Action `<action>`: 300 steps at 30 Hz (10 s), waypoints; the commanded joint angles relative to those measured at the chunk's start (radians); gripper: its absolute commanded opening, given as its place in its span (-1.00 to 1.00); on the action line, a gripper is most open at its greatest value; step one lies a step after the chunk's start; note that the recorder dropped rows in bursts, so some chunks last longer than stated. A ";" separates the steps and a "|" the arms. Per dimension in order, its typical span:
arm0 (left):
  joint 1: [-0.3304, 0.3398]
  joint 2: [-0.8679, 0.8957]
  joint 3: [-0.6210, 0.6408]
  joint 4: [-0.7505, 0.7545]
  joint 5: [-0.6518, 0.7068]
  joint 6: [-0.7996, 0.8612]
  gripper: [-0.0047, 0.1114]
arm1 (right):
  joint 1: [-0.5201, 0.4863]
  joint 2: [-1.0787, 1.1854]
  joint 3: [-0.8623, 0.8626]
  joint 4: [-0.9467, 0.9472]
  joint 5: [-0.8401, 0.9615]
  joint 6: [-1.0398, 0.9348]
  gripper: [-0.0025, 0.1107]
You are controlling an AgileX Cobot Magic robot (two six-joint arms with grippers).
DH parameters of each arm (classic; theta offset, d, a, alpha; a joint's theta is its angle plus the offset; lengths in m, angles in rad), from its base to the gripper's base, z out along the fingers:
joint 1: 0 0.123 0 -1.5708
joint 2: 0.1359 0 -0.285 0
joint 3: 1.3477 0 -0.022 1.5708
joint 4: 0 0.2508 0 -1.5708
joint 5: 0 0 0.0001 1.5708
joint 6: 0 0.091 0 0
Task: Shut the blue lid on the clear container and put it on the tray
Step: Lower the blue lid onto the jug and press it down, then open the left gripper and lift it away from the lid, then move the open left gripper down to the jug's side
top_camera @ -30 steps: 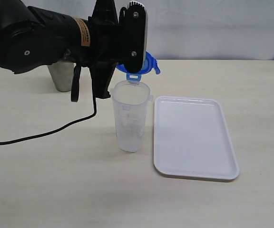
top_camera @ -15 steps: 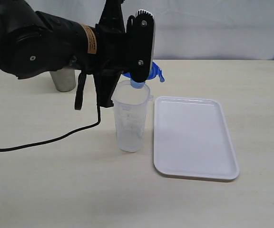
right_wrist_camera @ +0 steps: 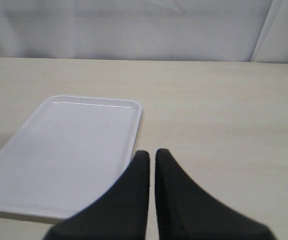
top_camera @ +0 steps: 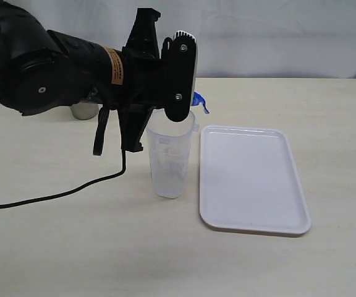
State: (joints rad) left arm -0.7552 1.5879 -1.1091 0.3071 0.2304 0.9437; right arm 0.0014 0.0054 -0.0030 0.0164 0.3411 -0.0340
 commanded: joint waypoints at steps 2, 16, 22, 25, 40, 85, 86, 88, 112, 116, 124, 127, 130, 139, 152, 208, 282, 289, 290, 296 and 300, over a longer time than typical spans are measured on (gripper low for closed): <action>-0.003 -0.012 0.003 -0.012 0.013 -0.010 -0.92 | 0.001 -0.005 0.003 0.002 0.002 0.005 -0.88; -0.048 -0.012 0.003 -0.005 0.098 -0.031 -0.92 | 0.001 -0.005 0.003 0.002 0.002 0.005 -0.88; -0.048 -0.012 0.003 -0.012 0.118 -0.036 -0.92 | 0.001 -0.005 0.003 0.002 0.002 0.005 -0.88; -0.048 -0.012 0.003 -0.014 0.143 -0.036 -0.92 | 0.001 -0.005 0.003 0.002 0.002 0.005 -0.88; -0.048 -0.012 0.003 -0.136 0.197 -0.032 -0.92 | 0.001 -0.005 0.003 0.002 0.002 0.005 -0.88; -0.048 -0.012 0.004 -0.222 0.279 0.024 -0.92 | 0.001 -0.005 0.003 0.002 0.002 0.005 -0.88; -0.048 -0.012 0.004 -0.222 0.271 0.024 -0.92 | 0.001 -0.005 0.003 0.002 0.002 0.005 -0.88; -0.048 -0.012 0.004 -0.222 0.258 0.024 -0.92 | 0.001 -0.005 0.003 0.002 0.002 0.005 -0.88; -0.048 -0.010 0.004 -0.250 0.291 0.057 -0.92 | 0.001 -0.005 0.003 0.002 0.002 0.005 -0.88; -0.048 -0.010 0.004 -0.250 0.291 0.069 -0.92 | 0.001 -0.005 0.003 0.002 0.002 0.005 -0.88; -0.048 -0.010 0.004 -0.269 0.309 0.109 -0.92 | 0.001 -0.005 0.003 0.002 0.002 0.005 -0.88; -0.048 -0.010 0.004 -0.269 0.309 0.109 -0.92 | 0.001 -0.005 0.003 0.002 0.002 0.005 -0.88; -0.048 -0.010 0.004 -0.269 0.296 0.103 -0.92 | 0.001 -0.005 0.003 0.002 0.002 0.005 -0.88; -0.048 -0.010 0.004 -0.268 0.276 0.100 -0.92 | 0.001 -0.005 0.003 0.002 0.002 0.005 -0.88; -0.048 -0.020 0.002 -0.268 0.270 0.099 -0.92 | 0.001 -0.005 0.003 0.002 0.002 0.005 -0.88; -0.048 -0.262 0.002 -0.301 0.418 -0.223 0.22 | 0.001 -0.005 0.003 0.002 0.002 0.005 -0.88; 0.709 0.111 0.666 0.708 -1.161 -1.460 -0.06 | 0.001 -0.005 0.003 0.002 0.002 0.005 -0.88; 0.709 0.125 0.666 0.699 -1.236 -1.266 0.12 | 0.001 -0.005 0.003 0.002 0.002 0.005 -0.88; 0.709 0.125 0.666 0.690 -1.242 -1.268 0.25 | 0.001 -0.005 0.003 0.002 0.002 0.005 -0.88; 0.709 0.128 0.666 0.675 -1.237 -1.364 0.89 | 0.001 -0.005 0.003 0.002 0.002 0.005 -0.88; 0.707 0.151 0.666 0.731 -1.299 -1.343 0.89 | 0.001 -0.005 0.003 0.002 0.002 0.005 -0.88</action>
State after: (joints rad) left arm -0.0470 1.7195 -0.4466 1.0111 -1.0149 -0.4082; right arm 0.0014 0.0054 -0.0030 0.0164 0.3411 -0.0340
